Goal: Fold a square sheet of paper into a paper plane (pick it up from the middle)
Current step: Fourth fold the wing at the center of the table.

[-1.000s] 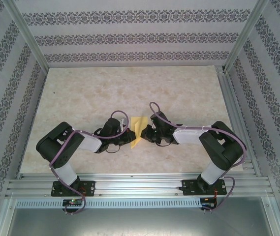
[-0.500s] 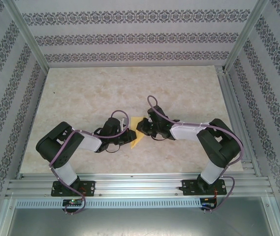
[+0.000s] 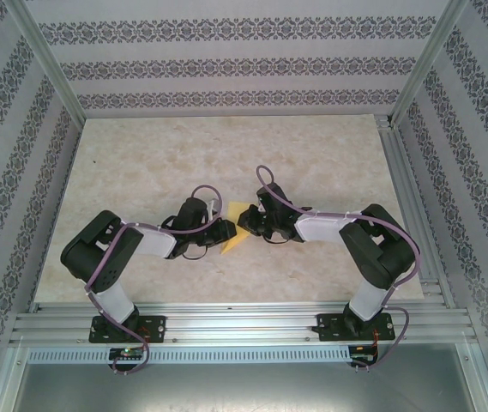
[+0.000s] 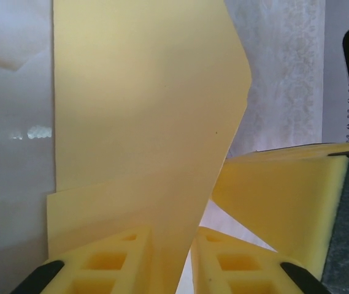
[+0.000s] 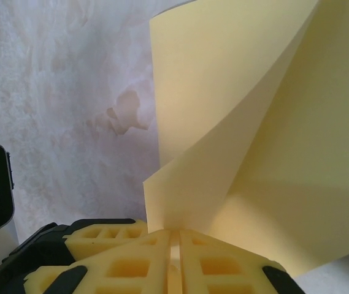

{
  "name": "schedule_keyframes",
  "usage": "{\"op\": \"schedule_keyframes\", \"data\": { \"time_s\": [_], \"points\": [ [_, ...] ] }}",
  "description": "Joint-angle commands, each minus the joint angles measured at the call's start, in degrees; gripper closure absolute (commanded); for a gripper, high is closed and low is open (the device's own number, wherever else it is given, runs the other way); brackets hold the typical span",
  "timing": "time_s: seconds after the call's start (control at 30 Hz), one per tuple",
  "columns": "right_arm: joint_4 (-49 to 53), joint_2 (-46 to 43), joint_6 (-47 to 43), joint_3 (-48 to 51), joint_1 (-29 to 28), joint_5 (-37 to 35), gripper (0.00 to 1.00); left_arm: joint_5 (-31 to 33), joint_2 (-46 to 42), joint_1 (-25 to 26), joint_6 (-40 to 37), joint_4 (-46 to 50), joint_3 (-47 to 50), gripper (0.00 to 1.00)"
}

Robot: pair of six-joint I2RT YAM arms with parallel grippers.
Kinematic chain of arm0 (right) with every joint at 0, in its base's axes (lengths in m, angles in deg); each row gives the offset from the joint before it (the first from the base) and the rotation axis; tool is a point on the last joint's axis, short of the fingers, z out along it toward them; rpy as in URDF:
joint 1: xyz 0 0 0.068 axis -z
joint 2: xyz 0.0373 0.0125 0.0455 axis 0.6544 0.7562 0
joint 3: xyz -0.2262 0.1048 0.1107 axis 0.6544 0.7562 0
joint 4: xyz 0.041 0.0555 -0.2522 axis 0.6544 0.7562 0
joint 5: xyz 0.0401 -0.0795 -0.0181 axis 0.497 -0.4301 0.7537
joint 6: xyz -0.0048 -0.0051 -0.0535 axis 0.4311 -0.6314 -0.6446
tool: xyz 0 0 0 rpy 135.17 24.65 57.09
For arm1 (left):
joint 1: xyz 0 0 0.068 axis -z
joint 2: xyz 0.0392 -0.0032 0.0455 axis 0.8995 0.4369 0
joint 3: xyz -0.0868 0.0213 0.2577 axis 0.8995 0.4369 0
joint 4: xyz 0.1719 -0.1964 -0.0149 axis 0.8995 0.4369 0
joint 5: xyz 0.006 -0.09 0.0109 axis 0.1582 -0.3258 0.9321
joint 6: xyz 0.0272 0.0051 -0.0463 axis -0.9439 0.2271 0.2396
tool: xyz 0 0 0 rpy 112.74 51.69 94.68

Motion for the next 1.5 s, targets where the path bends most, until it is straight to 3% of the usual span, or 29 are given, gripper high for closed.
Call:
{"op": "schedule_keyframes", "data": {
  "time_s": [0.0,0.3,0.5,0.63,0.77,1.13,1.27,1.37,1.43,1.47],
  "points": [
    [-0.7,0.5,-1.1,-1.4,0.5,1.2,0.87,-1.9,-0.5,-1.2,-3.3,2.7,-2.0,0.78],
    [3.7,-4.7,-2.4,1.2,0.9,-1.1,0.85,-3.4,0.7,-1.7,0.3,0.2,-2.1,0.96],
    [2.8,-9.4,-1.3,6.8,0.9,-2.1,0.84,-1.3,1.6,-1.2,11.5,-10.6,1.7,0.96],
    [2.0,-13.7,-2.3,9.9,-0.1,-3.1,0.76,3.9,1.0,0.6,17.1,-13.2,3.7,0.97],
    [2.8,-17.8,-5.8,13.2,-3.0,-9.5,0.7,9.4,-0.9,2.8,21.0,-12.0,4.8,0.97],
    [-1.9,-27.9,-12.6,21.1,-11.5,-26.5,0.69,18.3,-5.0,9.5,27.1,-7.6,3.7,0.96],
    [7.1,-36.2,-17.7,20.9,-12.0,-32.7,0.57,19.7,-5.0,10.6,27.1,-5.8,2.8,0.96],
    [14.4,-43.9,-22.3,20.5,-12.1,-38.6,0.41,19.7,-4.4,10.9,27.5,-6.7,2.5,0.96],
    [15.6,-49.9,-25.3,21.6,-11.7,-41.1,0.03,19.6,-4.2,11.0,27.4,-6.8,2.2,0.96],
    [15.3,-53.2,-26.6,22.6,-11.2,-41.7,0.02,19.6,-4.2,11.1,27.4,-6.7,2.1,0.96]
  ]
}}
